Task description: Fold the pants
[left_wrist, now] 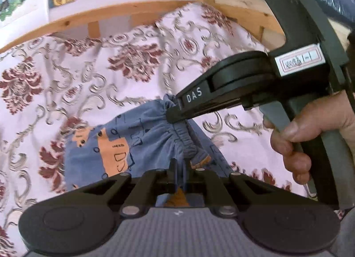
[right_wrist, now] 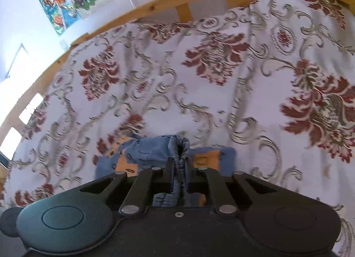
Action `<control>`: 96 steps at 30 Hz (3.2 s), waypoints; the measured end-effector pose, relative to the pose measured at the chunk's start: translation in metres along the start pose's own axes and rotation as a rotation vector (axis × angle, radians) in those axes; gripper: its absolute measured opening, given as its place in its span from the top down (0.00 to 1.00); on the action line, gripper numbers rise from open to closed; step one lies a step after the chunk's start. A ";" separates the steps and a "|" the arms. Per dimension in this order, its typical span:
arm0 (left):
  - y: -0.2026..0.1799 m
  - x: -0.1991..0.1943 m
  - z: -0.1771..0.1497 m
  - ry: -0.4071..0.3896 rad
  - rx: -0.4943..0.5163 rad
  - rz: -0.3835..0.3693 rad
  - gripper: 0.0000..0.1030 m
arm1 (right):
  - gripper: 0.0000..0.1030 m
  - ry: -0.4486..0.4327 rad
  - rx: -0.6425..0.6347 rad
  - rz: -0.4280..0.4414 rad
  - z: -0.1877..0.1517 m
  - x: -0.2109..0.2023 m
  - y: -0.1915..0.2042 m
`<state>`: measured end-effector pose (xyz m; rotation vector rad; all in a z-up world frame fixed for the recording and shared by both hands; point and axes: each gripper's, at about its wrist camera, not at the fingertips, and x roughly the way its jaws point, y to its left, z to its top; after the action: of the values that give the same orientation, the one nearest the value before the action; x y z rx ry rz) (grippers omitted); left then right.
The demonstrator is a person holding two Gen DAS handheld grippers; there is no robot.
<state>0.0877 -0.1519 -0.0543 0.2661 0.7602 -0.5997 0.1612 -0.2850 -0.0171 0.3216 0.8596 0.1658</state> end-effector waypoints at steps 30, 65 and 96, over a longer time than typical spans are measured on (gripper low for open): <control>0.014 0.024 -0.015 0.024 -0.137 -0.247 0.68 | 0.62 0.003 -0.056 -0.219 -0.031 0.001 -0.013; 0.130 0.027 -0.050 0.095 -0.311 0.298 0.00 | 0.01 -0.068 -0.304 -0.540 -0.109 0.006 0.048; 0.162 0.061 -0.002 -0.035 -0.403 0.377 0.00 | 0.01 -0.470 -0.446 -0.689 -0.097 0.006 0.066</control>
<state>0.2182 -0.0464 -0.0967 0.0233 0.7558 -0.0879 0.0901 -0.2015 -0.0575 -0.3529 0.4090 -0.3488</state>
